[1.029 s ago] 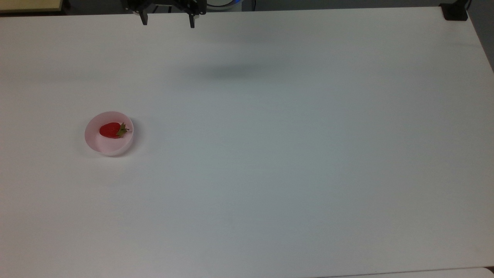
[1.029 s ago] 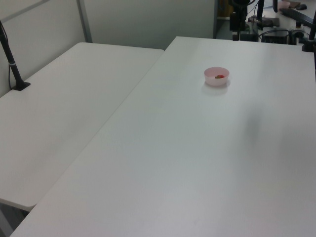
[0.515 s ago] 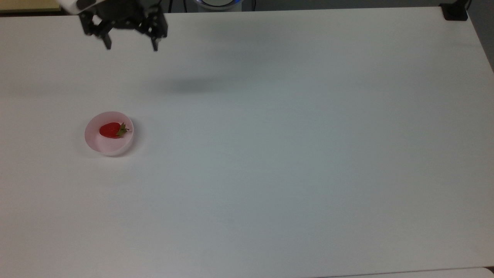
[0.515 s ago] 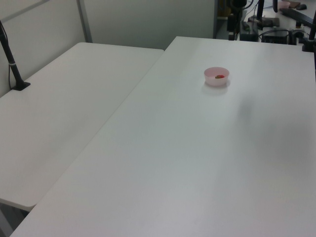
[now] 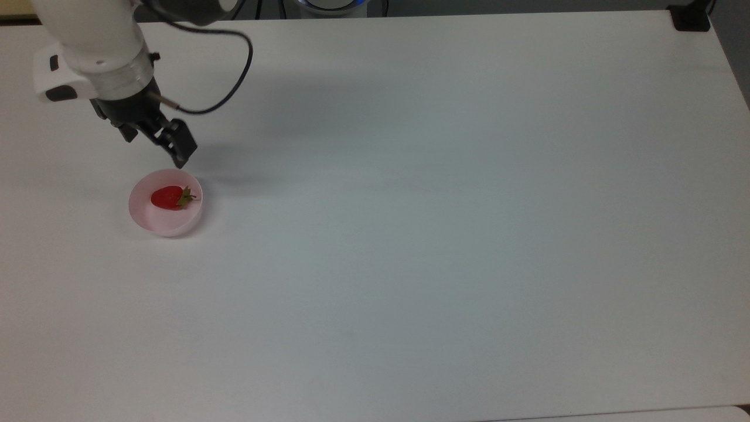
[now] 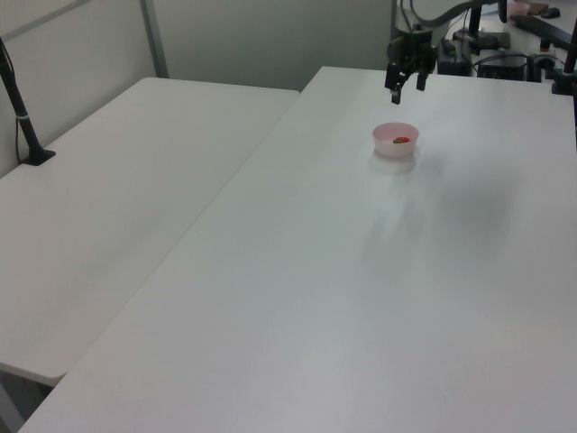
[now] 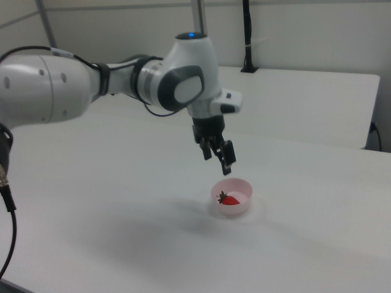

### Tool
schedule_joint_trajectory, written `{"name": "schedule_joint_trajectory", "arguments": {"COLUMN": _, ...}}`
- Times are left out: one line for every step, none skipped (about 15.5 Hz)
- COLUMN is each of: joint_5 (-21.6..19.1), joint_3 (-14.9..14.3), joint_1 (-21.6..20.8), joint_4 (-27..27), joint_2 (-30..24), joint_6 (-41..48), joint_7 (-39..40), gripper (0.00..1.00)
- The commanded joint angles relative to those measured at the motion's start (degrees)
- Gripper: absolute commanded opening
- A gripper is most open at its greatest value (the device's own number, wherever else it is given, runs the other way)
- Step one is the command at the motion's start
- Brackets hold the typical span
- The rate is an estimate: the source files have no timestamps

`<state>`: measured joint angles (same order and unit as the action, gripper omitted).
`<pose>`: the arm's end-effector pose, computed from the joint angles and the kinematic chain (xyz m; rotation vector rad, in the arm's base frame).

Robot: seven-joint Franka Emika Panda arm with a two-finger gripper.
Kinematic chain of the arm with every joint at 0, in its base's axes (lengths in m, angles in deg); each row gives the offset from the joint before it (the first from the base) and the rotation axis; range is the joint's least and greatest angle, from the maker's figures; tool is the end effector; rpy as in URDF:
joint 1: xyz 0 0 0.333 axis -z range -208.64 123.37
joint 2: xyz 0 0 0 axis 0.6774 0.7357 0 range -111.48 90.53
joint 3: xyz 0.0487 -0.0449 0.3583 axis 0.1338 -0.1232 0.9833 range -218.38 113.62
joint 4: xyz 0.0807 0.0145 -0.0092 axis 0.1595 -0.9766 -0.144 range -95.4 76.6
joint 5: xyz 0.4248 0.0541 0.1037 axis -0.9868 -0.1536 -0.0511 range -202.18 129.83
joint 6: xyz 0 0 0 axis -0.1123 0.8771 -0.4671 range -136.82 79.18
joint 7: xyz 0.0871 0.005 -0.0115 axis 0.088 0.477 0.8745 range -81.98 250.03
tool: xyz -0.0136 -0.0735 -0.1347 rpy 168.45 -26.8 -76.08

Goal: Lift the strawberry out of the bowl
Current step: 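Move the open gripper over the pink bowl with the strawberry, then lower the open gripper into the bowl around the red strawberry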

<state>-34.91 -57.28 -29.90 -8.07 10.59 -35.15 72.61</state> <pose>0.7072 -0.2200 0.4276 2.9925 -0.7519 0.0942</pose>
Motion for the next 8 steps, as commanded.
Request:
{"name": "schedule_joint_trajectory", "arguments": {"joint_5": -1.88, "joint_3": -0.02, "joint_1": 1.05, "joint_4": -0.8, "joint_2": 0.2, "joint_6": -0.58, "joint_7": -15.8, "gripper": 0.97}}
{"name": "schedule_joint_trajectory", "arguments": {"joint_5": -1.88, "joint_3": -0.02, "joint_1": 1.23, "joint_4": -0.8, "joint_2": 0.64, "joint_6": -0.66, "joint_7": -18.7, "gripper": 0.92}}
{"name": "schedule_joint_trajectory", "arguments": {"joint_5": -1.97, "joint_3": -0.02, "joint_1": 1.41, "joint_4": -0.8, "joint_2": 2.38, "joint_6": -0.75, "joint_7": -21.87, "gripper": 0.87}}
{"name": "schedule_joint_trajectory", "arguments": {"joint_5": -2.05, "joint_3": -0.02, "joint_1": 1.58, "joint_4": -0.8, "joint_2": 3.1, "joint_6": -1.19, "joint_7": -23.2, "gripper": 0.85}}
{"name": "schedule_joint_trajectory", "arguments": {"joint_5": -2.05, "joint_3": -0.02, "joint_1": 1.67, "joint_4": -1.24, "joint_2": 3.89, "joint_6": -1.89, "joint_7": -24.52, "gripper": 0.87}}
{"name": "schedule_joint_trajectory", "arguments": {"joint_5": -2.05, "joint_3": -0.02, "joint_1": 1.76, "joint_4": -1.94, "joint_2": 4.24, "joint_6": -2.85, "joint_7": -26.1, "gripper": 0.87}}
{"name": "schedule_joint_trajectory", "arguments": {"joint_5": -2.05, "joint_3": -0.02, "joint_1": 1.76, "joint_4": -2.55, "joint_2": 4.51, "joint_6": -4.52, "joint_7": -27.07, "gripper": 0.87}}
{"name": "schedule_joint_trajectory", "arguments": {"joint_5": -2.05, "joint_3": -0.02, "joint_1": 1.76, "joint_4": -2.73, "joint_2": 5.21, "joint_6": -5.92, "joint_7": -27.78, "gripper": 0.86}}
